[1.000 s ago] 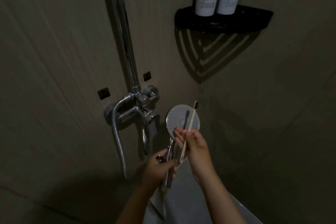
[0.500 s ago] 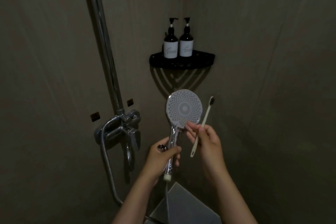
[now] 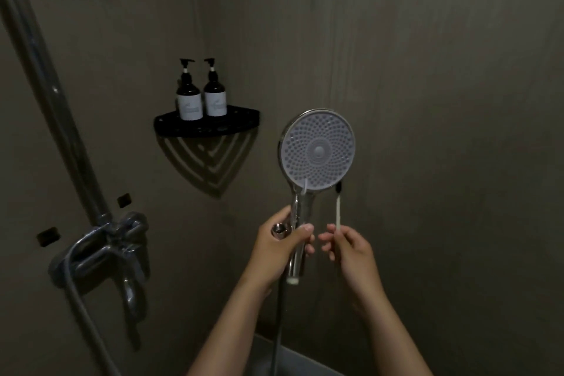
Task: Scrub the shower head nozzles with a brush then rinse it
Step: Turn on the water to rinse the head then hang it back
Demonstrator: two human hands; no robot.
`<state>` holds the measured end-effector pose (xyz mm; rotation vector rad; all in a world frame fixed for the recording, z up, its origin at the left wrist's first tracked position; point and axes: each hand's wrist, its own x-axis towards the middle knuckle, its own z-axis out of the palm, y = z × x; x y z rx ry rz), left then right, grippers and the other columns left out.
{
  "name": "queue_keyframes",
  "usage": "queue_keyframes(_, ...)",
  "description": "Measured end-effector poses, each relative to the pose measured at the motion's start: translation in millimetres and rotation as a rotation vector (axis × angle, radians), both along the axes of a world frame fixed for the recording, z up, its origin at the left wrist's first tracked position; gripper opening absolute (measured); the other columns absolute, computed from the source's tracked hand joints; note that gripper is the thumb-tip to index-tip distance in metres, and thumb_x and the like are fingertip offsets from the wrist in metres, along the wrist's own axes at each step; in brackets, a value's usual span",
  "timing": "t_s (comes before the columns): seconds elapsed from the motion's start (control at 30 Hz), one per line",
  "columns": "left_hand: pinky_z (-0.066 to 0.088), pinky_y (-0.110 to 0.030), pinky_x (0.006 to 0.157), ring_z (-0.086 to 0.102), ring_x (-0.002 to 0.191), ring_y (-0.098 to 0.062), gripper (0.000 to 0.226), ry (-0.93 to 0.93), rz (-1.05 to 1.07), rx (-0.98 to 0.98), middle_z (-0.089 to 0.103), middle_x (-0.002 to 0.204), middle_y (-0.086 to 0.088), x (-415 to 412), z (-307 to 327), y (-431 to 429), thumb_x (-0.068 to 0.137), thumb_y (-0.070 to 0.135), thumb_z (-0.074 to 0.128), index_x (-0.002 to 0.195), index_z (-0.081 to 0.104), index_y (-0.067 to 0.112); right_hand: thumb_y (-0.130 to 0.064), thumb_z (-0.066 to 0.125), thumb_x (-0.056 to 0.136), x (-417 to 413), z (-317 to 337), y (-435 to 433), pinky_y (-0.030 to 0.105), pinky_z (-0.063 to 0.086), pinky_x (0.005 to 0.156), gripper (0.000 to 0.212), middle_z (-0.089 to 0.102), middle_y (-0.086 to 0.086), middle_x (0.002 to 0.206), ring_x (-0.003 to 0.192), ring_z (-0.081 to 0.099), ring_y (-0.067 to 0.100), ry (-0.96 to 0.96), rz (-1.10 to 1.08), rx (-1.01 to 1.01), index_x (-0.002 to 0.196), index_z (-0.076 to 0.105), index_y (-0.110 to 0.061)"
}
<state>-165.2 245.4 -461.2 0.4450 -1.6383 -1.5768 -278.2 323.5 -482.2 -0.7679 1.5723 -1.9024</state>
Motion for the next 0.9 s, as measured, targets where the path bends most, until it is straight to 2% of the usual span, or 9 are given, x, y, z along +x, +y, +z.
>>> queue_keyframes(0.1,0.054,-0.026,0.059,0.063,0.06,-0.016,0.018,-0.005,-0.067,-0.014,0.067,0.068,0.0,-23.1,5.1,15.3,0.086,0.004,0.063,0.097,0.066,0.016,-0.001,0.046,0.093,-19.1,-0.5,16.2,0.018,0.042,0.055,0.034,0.065,0.003,0.075,0.057,0.051,0.007,-0.023,-0.032,0.017,0.122,0.052,-0.019)
queue_keyframes(0.2,0.054,-0.027,0.058,0.062,0.058,-0.017,0.021,-0.023,-0.098,-0.005,0.067,0.067,0.001,-48.2,6.1,28.3,0.086,0.002,0.062,0.099,0.065,0.019,0.0,0.046,0.093,-37.7,0.0,30.1,0.019,0.045,0.058,0.048,0.067,0.005,0.076,0.057,0.051,0.009,-0.077,-0.045,0.006,0.123,0.046,-0.037)
queue_keyframes(0.27,0.054,-0.029,0.058,0.06,0.057,-0.018,0.02,-0.039,-0.093,0.003,0.066,0.066,0.001,-65.3,4.2,35.5,0.086,0.0,0.062,0.098,0.064,0.016,0.003,0.044,0.093,-51.3,0.5,38.7,0.019,0.047,0.062,0.039,0.069,0.011,0.089,0.068,0.056,0.013,-0.03,-0.024,0.031,0.113,0.059,-0.027)
queue_keyframes(0.33,0.053,-0.029,0.058,0.059,0.056,-0.018,0.018,-0.053,-0.097,0.014,0.066,0.067,-0.001,-82.2,0.8,41.5,0.086,0.0,0.061,0.098,0.064,0.014,0.002,0.045,0.093,-66.1,1.0,47.2,0.027,0.049,0.075,0.031,0.069,0.017,0.102,0.085,0.063,0.019,-0.009,-0.004,0.027,0.096,0.068,-0.019)
queue_keyframes(0.43,0.054,-0.027,0.058,0.06,0.057,-0.017,0.018,-0.098,-0.102,0.017,0.068,0.069,0.001,-107.6,-2.2,51.7,0.086,0.001,0.061,0.1,0.064,0.013,-0.011,0.052,0.093,-88.3,3.3,59.1,0.032,0.049,0.085,0.021,0.073,0.01,0.096,0.091,0.067,0.019,-0.065,0.04,0.001,0.091,0.072,-0.015)
queue_keyframes(0.63,0.053,-0.026,0.059,0.062,0.065,-0.013,0.028,-0.157,-0.081,-0.006,0.07,0.076,0.001,-143.0,-12.0,80.8,0.087,-0.002,0.058,0.101,0.068,0.02,-0.02,0.056,0.092,-116.0,7.2,72.6,0.024,0.04,0.055,0.026,0.062,0.012,0.075,0.067,0.052,0.02,-0.047,0.147,0.016,0.091,0.068,0.003)
queue_keyframes(0.73,0.054,-0.023,0.062,0.065,0.075,-0.013,0.033,-0.211,-0.088,0.008,0.071,0.092,-0.006,-146.2,-16.7,86.8,0.087,-0.003,0.057,0.117,0.063,0.011,-0.016,0.058,0.091,-118.0,4.1,75.3,0.019,0.037,0.045,0.019,0.06,0.0,0.058,0.053,0.048,0.012,-0.043,0.139,0.033,0.074,0.062,-0.009)
queue_keyframes(0.8,0.055,-0.024,0.063,0.065,0.077,-0.016,0.037,-0.239,-0.114,0.005,0.07,0.098,-0.01,-144.7,-17.4,85.9,0.087,-0.003,0.057,0.123,0.059,0.007,-0.016,0.058,0.091,-116.7,1.6,75.6,0.019,0.037,0.045,0.017,0.061,-0.001,0.061,0.05,0.05,0.008,-0.07,0.132,0.031,0.074,0.06,-0.014)
queue_keyframes(0.9,0.056,-0.025,0.067,0.067,0.082,-0.016,0.034,-0.276,-0.172,-0.044,0.072,0.097,-0.004,-140.0,-16.5,81.1,0.088,-0.001,0.058,0.121,0.06,0.007,-0.016,0.06,0.09,-113.6,-2.4,74.3,0.019,0.039,0.046,0.012,0.064,0.002,0.067,0.054,0.054,0.008,-0.09,0.112,0.019,0.078,0.061,-0.013)
